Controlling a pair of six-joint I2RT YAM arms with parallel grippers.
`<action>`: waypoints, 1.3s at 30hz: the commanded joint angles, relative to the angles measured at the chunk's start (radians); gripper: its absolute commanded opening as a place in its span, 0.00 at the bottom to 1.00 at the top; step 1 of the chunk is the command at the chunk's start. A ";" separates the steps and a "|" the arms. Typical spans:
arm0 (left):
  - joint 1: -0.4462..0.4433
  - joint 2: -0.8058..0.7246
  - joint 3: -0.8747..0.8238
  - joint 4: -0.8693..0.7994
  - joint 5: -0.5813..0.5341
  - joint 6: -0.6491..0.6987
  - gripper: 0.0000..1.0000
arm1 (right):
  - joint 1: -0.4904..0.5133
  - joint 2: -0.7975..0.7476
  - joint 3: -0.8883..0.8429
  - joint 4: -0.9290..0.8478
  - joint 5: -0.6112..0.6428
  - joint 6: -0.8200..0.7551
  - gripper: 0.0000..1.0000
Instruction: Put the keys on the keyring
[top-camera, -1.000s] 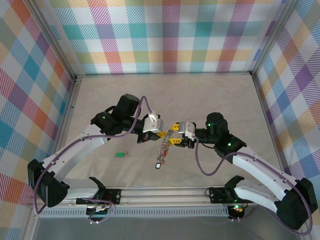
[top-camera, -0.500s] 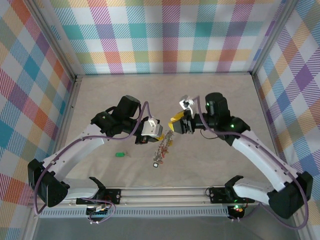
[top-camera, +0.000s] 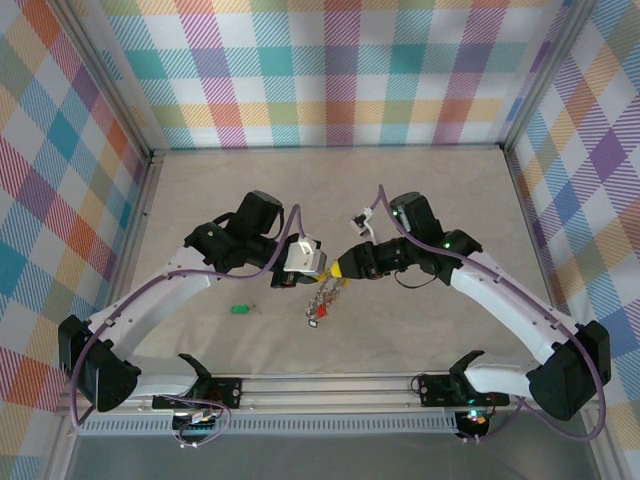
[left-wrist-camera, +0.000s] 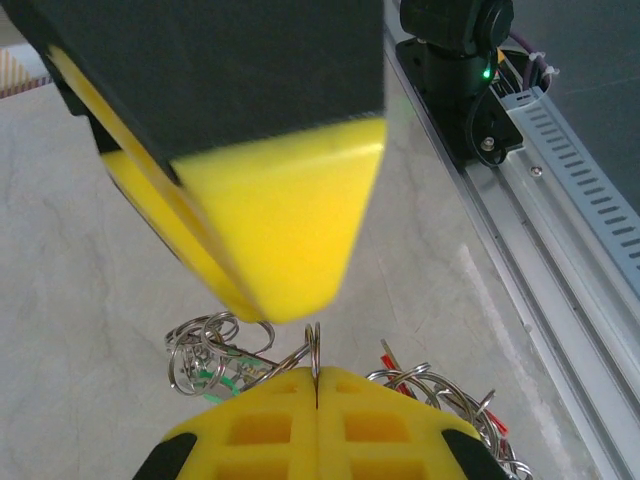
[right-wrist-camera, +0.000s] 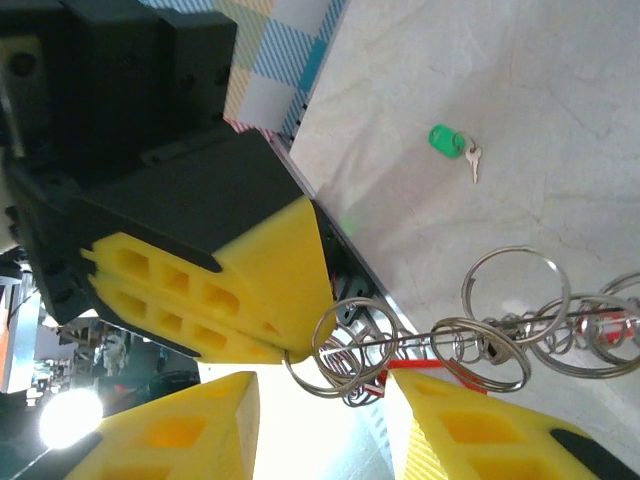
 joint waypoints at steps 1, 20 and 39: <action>0.005 -0.020 0.009 0.038 0.035 0.015 0.00 | 0.032 0.031 0.043 -0.049 0.038 0.005 0.38; 0.005 -0.039 0.007 0.020 0.043 0.018 0.00 | -0.008 -0.012 0.035 -0.034 0.014 -0.038 0.40; 0.005 -0.039 0.026 0.014 0.100 -0.041 0.00 | 0.006 -0.259 -0.128 0.123 0.223 -0.635 0.46</action>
